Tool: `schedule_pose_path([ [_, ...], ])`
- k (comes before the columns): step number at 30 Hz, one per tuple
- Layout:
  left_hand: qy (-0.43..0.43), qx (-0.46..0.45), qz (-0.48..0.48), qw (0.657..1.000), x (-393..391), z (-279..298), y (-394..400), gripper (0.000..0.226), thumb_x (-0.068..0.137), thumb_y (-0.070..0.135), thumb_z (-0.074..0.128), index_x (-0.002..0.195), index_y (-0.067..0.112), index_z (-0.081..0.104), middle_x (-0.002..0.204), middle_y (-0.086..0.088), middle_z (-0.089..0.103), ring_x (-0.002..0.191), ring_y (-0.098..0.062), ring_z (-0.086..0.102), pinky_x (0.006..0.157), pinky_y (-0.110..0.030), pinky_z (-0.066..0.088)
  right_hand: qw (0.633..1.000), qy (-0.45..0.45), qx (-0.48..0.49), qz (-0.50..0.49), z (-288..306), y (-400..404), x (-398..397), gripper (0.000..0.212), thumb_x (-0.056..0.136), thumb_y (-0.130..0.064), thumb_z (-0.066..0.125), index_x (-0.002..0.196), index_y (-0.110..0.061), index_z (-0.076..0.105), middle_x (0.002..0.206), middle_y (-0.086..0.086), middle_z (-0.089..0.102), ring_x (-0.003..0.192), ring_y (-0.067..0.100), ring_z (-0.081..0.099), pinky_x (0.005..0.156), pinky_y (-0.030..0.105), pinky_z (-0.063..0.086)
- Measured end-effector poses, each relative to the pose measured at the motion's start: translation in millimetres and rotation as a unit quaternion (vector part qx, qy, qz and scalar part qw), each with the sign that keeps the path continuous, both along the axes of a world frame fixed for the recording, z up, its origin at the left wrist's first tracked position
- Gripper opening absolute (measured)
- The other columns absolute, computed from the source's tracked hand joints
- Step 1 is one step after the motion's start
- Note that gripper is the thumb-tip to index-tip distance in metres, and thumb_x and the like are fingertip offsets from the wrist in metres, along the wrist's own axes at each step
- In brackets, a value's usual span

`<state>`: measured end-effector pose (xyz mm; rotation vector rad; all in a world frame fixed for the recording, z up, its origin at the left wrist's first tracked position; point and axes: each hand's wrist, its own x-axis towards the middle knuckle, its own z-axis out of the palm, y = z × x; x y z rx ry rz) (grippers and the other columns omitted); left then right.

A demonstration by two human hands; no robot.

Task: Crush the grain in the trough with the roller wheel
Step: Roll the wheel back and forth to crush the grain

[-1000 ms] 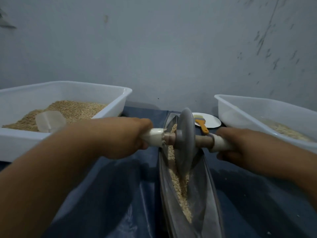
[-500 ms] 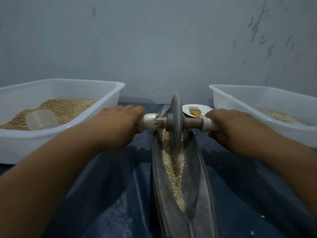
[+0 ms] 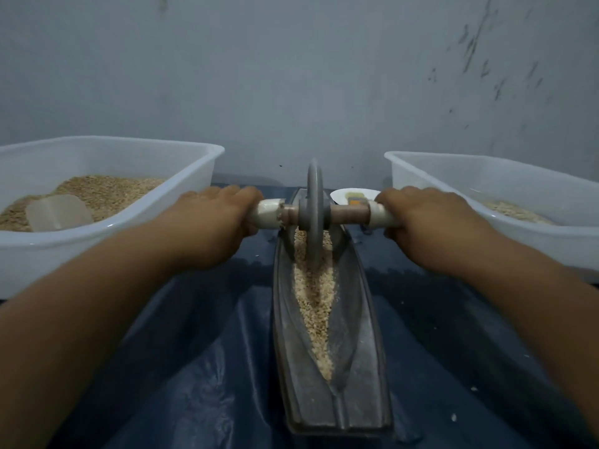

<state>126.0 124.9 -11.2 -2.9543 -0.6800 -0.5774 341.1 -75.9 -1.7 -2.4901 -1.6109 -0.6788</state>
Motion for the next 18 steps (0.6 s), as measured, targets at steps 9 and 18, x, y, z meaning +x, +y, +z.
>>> schedule_pose_path([
  [9,-0.066,0.120,0.001,0.991,10.2,-5.3,-1.5,0.028,0.094,0.028,0.052,0.122,0.022,0.052,0.110,-0.003,0.055,0.100,-0.028,0.050,0.084,-0.039,0.032,0.998,0.041,0.040,-0.014,-10.5,4.1,-0.4,0.028,0.094,-0.027,0.058,0.122,-0.031,0.056,0.109,0.005,0.061,0.096,0.031,0.056,0.082,0.041,0.044],
  [18,0.046,-0.067,-0.049,0.995,-10.0,9.3,-0.4,0.016,0.092,0.034,0.054,0.104,0.039,0.046,0.098,0.008,0.057,0.089,-0.017,0.055,0.081,-0.040,0.045,0.985,0.153,-0.084,-0.003,9.9,-20.1,-5.6,0.018,0.089,-0.037,0.062,0.099,-0.041,0.047,0.095,-0.005,0.063,0.084,0.020,0.059,0.077,0.042,0.050],
])
